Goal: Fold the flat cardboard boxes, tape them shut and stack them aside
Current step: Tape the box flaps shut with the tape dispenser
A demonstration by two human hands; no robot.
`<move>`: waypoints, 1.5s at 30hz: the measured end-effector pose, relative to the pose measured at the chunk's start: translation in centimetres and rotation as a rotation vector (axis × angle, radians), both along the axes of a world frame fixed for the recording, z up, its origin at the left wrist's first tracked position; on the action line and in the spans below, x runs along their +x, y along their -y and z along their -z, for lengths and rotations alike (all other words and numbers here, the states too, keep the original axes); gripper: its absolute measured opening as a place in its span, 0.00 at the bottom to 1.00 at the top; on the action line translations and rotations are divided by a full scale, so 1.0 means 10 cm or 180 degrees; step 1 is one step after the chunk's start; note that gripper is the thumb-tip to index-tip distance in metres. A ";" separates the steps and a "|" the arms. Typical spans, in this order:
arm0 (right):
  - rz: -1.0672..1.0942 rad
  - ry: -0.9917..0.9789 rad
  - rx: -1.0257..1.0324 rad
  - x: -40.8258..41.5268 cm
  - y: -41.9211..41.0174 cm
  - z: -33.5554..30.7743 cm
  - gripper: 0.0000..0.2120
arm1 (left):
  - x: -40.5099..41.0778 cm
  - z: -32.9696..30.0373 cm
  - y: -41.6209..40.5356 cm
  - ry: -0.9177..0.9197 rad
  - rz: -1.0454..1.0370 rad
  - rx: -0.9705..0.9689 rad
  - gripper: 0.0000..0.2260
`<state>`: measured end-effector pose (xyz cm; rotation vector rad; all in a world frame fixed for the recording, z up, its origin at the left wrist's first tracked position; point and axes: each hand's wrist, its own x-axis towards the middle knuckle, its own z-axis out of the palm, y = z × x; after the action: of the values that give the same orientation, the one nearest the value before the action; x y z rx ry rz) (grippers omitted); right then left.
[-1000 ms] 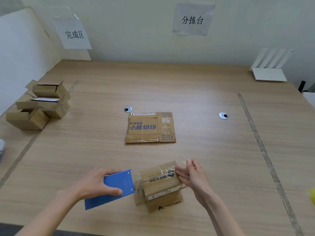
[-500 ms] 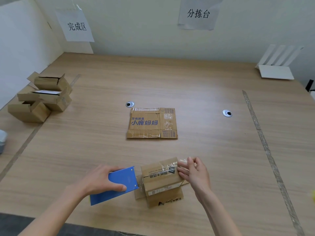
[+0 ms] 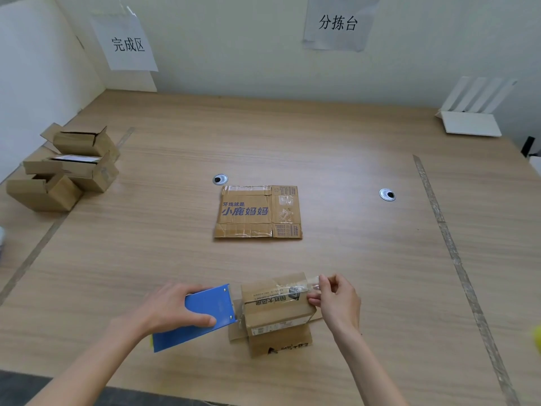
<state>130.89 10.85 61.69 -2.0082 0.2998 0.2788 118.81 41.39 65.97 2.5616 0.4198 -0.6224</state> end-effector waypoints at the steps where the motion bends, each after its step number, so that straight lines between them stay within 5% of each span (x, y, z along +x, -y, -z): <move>1: 0.0009 -0.0016 0.0047 -0.01 0.01 0.01 0.13 | 0.00 0.00 0.01 0.0031 -0.0003 0.0006 0.22; 23: -0.0271 0.0373 -0.1022 -0.07 -0.01 0.15 0.13 | 0.03 0.02 -0.05 0.0119 -0.0006 -0.0017 0.23; 31: -0.0229 -0.0090 -0.0611 -0.10 0.04 0.29 0.15 | 0.03 0.05 -0.06 0.0228 -0.0063 -0.0009 0.23; 40: 0.0084 -0.1434 0.0570 -0.03 0.22 0.53 0.16 | 0.00 0.14 -0.01 0.0344 0.0062 0.0001 0.24; 45: 0.0503 -0.0679 0.0162 -0.18 0.20 0.47 0.08 | -0.03 0.15 -0.08 0.0450 0.0040 0.0002 0.27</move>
<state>129.13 8.80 57.03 -1.8949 0.5776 0.3971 118.53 42.15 64.47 2.5905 0.3561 -0.4420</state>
